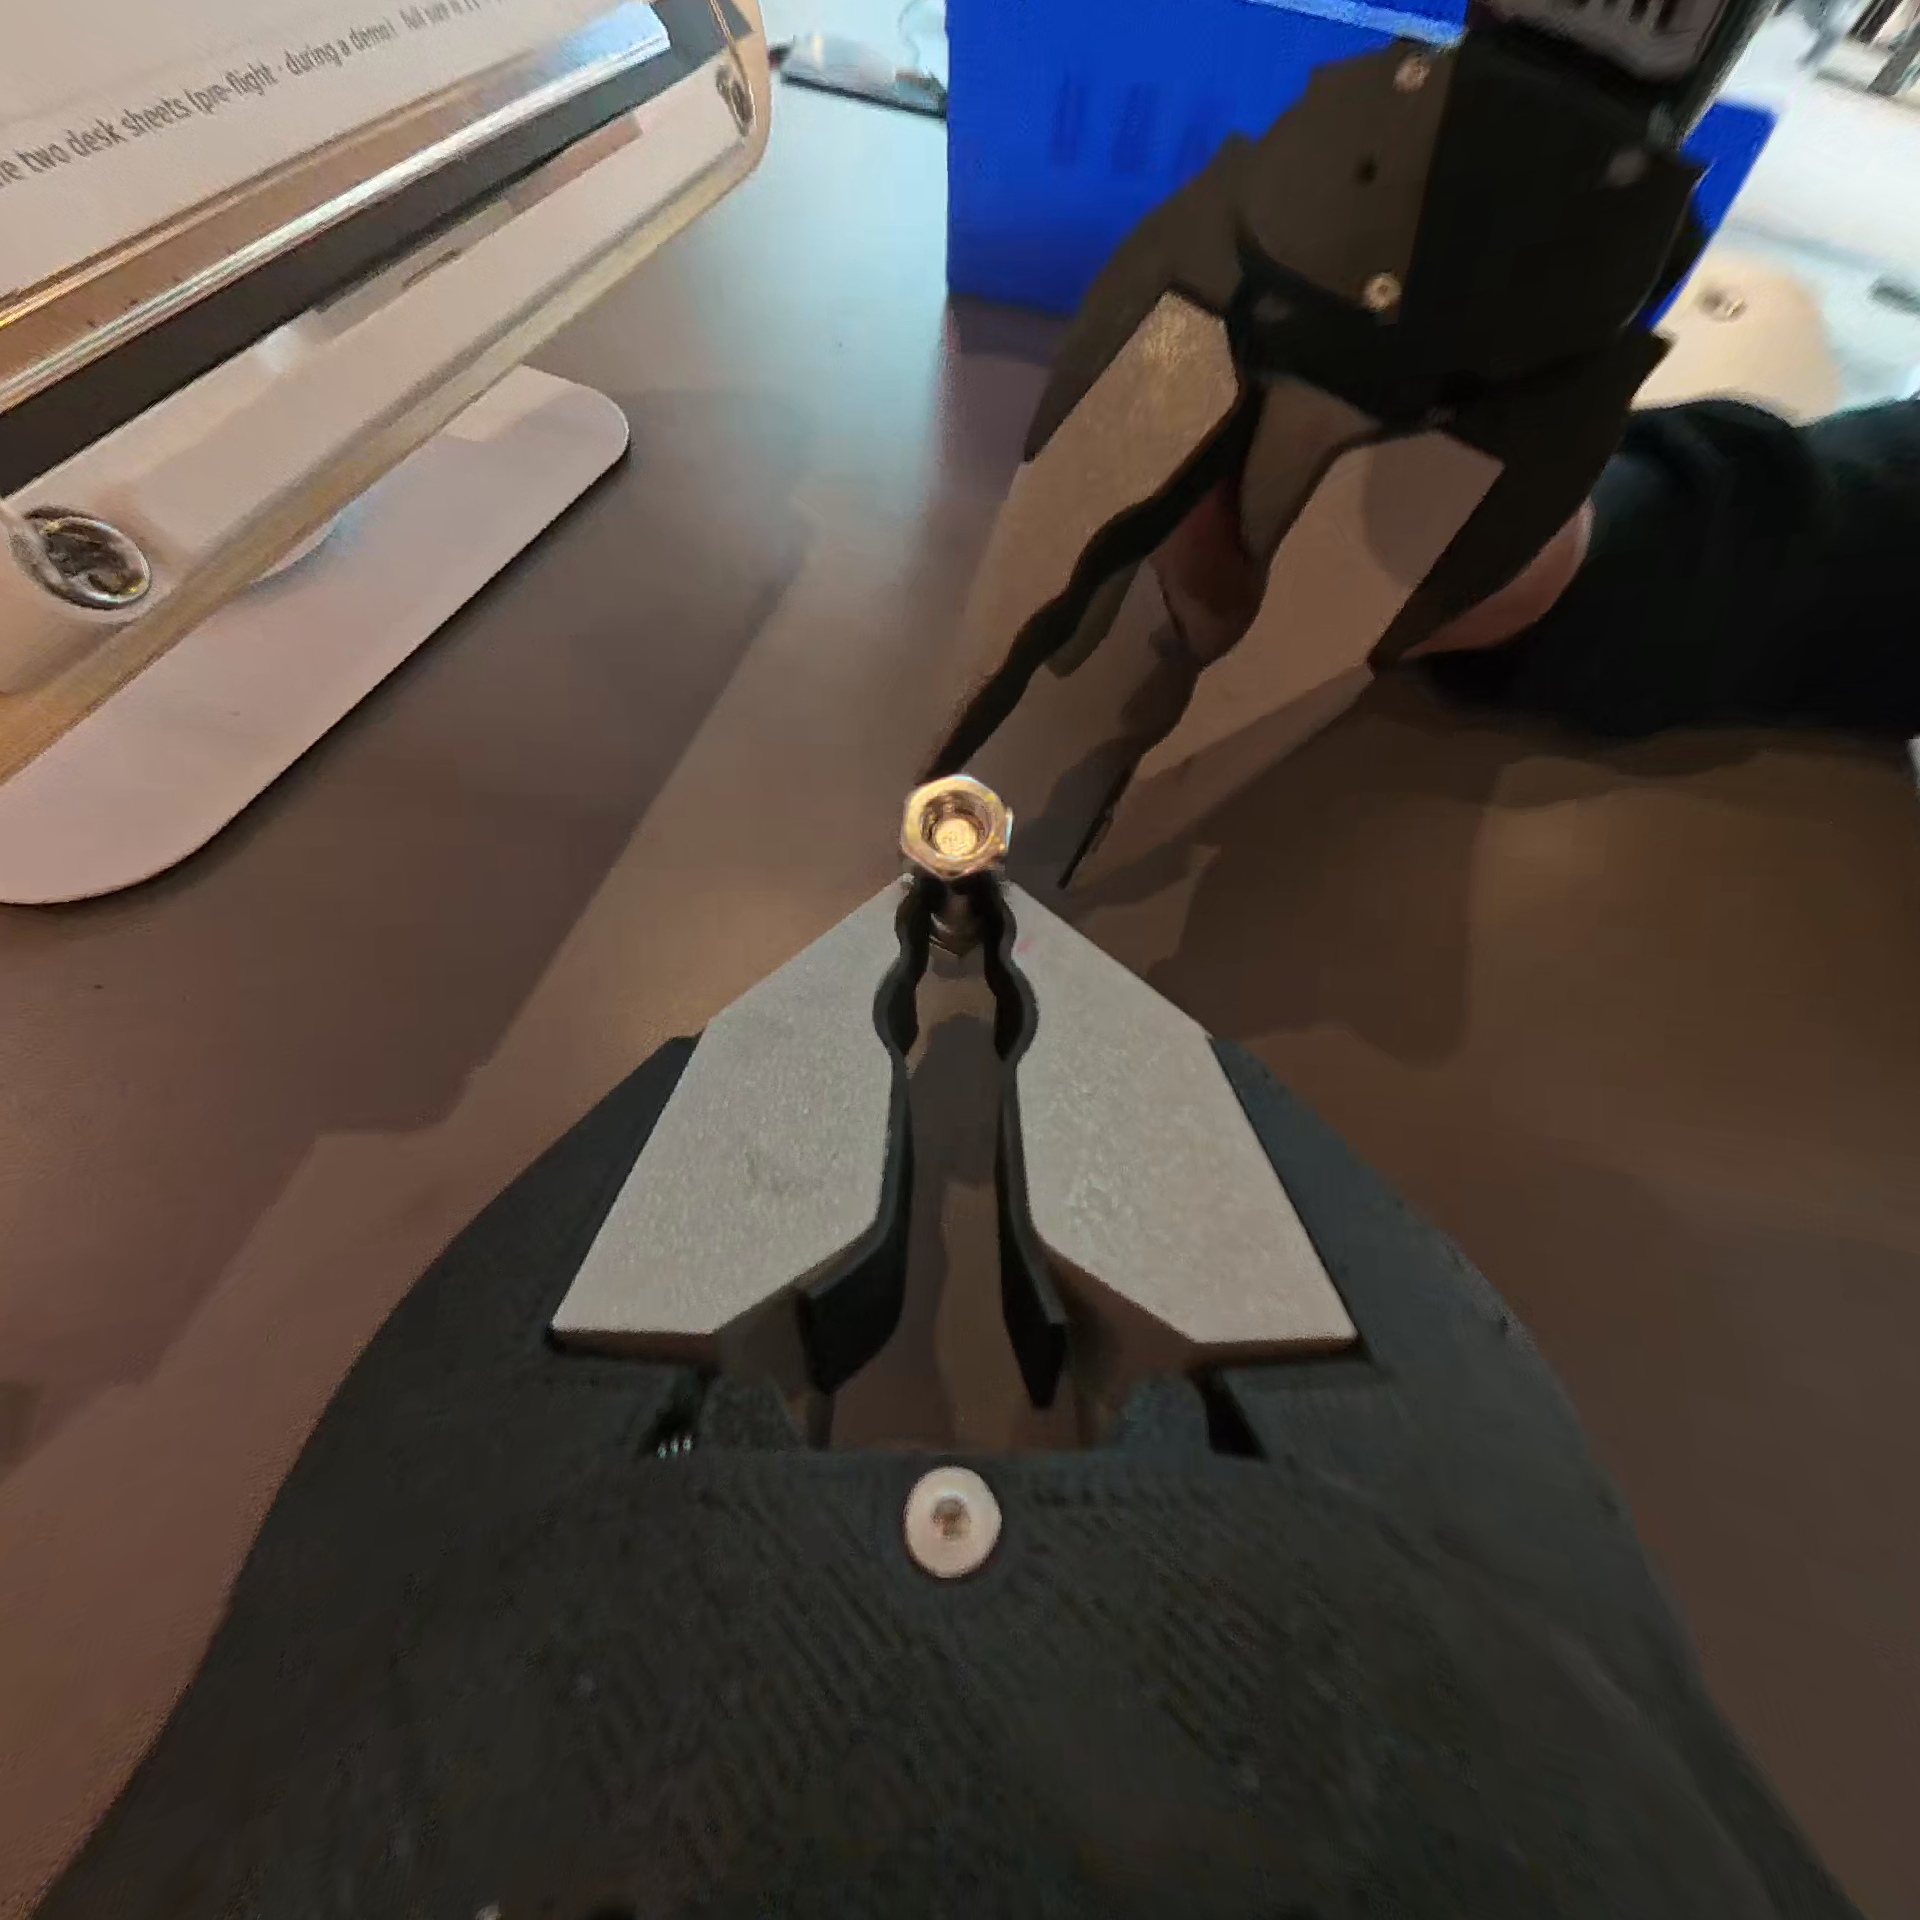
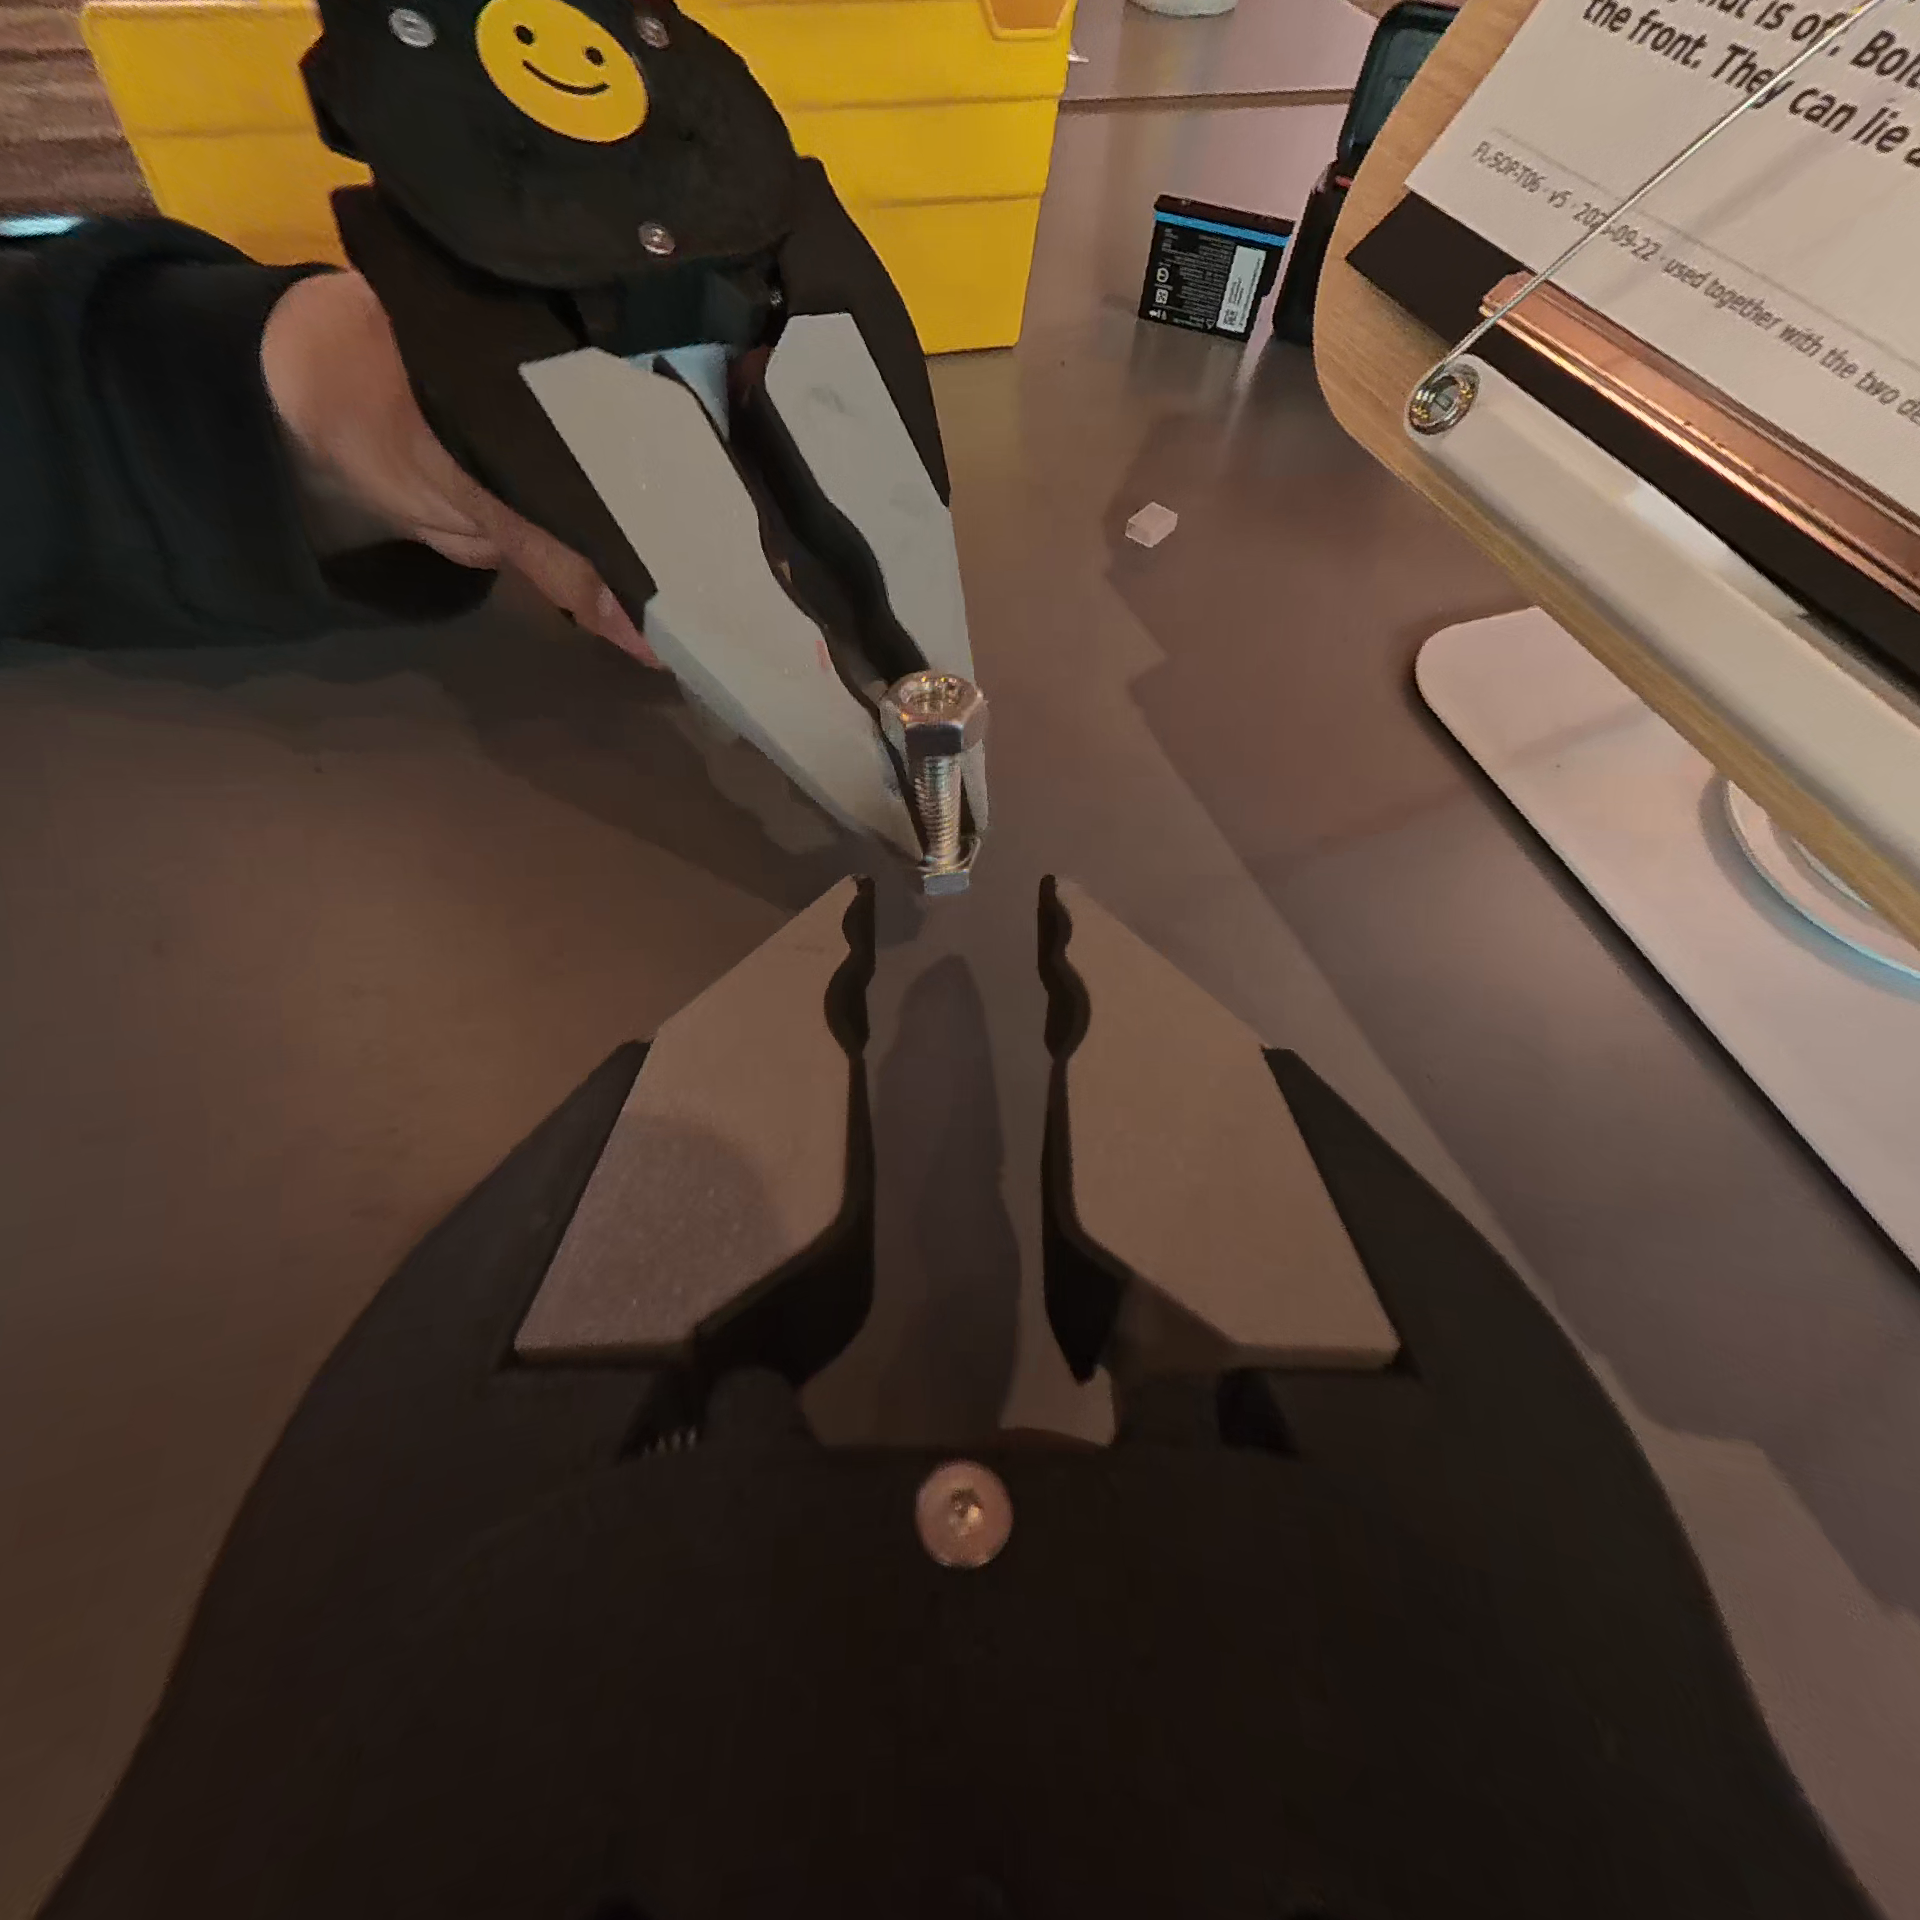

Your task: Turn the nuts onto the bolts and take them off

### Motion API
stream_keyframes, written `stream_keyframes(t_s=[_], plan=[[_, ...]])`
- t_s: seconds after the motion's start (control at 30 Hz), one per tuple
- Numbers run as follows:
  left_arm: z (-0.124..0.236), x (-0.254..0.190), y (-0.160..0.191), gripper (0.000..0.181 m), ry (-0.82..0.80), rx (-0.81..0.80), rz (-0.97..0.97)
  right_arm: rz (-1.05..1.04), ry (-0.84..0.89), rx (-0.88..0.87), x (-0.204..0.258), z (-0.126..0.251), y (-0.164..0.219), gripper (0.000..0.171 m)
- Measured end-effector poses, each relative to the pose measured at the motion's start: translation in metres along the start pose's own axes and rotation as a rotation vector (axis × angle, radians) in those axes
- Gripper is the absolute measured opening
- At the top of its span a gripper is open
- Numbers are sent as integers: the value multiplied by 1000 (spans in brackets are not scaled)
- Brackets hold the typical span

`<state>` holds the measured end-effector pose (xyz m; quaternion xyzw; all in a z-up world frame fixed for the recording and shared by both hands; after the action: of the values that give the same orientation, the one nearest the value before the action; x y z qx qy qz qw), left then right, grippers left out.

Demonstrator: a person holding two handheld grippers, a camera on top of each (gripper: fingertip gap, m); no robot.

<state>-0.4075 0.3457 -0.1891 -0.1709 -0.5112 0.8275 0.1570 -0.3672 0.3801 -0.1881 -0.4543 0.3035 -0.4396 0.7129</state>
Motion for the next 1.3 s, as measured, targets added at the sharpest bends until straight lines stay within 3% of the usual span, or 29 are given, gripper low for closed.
stream_keyframes(t_s=[0.23,0.4,0.63,1.1,1.23,1.3], plan=[[7,-10,-5,7,171,-70,157,13,-64,-43,13,6,-4,29],[11,-18,-11,7,219,-111,148,-17,-122,-49,23,3,-6,28],[10,-25,-13,7,234,-118,120,-66,-133,-92,25,4,-12,16],[16,-27,-29,7,248,-302,187,-375,-250,-247,23,11,-25,16],[17,-25,-27,7,197,-285,126,-399,-241,-247,22,10,-25,17],[17,-22,-25,7,160,-267,114,-389,-241,-230,22,9,-24,25]])
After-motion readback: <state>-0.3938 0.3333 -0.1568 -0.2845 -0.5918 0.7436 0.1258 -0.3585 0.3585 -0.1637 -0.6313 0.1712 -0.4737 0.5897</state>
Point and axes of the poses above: each gripper's, where its closed fingertips meet, z back along the fingers, y out of its underside, x = y × z across the jaws, the point moved 3 cm from there along z, back along the fingers, and after that the axes turned 3 degrees about -x, right-handed, at the moved point
